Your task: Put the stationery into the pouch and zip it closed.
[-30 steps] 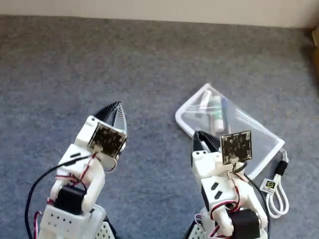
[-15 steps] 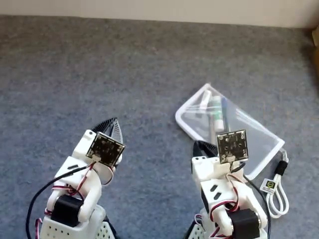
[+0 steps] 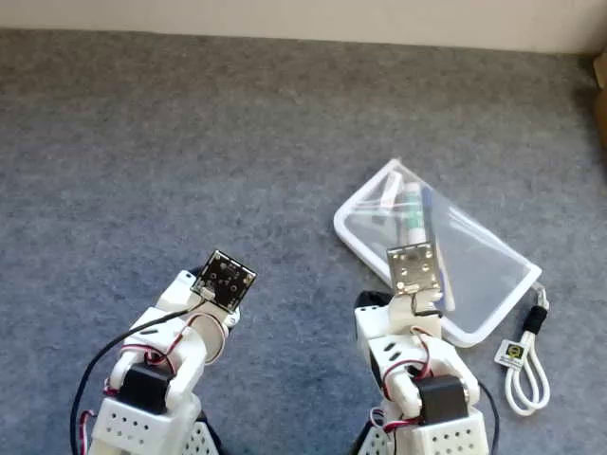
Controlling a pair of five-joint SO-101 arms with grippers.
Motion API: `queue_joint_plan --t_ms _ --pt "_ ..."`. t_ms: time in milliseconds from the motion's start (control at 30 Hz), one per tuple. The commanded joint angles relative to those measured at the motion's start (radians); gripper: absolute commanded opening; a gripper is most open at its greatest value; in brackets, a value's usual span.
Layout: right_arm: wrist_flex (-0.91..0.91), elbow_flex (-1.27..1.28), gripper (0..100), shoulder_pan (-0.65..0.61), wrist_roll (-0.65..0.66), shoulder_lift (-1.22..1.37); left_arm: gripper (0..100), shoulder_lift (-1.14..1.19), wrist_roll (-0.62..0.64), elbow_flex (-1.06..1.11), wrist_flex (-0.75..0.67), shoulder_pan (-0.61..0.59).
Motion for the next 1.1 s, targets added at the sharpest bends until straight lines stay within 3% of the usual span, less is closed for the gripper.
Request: queue_joint_plan --t_ms 0,433,667,1067 --pt "-0.041 0.053 0.5 -0.007 0.011 -0.015 1 -0.004 0.015 0.024 0.000 -0.039" --pt "-0.035 0.199 0.5 -0.013 0.008 -0.013 1 0.001 0.015 0.028 0.118 -0.076" --pt "0.068 0.200 0.5 -0.022 0.012 -0.012 1 -0.002 0.011 0.030 0.338 -0.087" --pt "0.108 0.202 0.5 -0.018 0.014 -0.012 1 -0.002 0.012 0.030 0.342 -0.237"
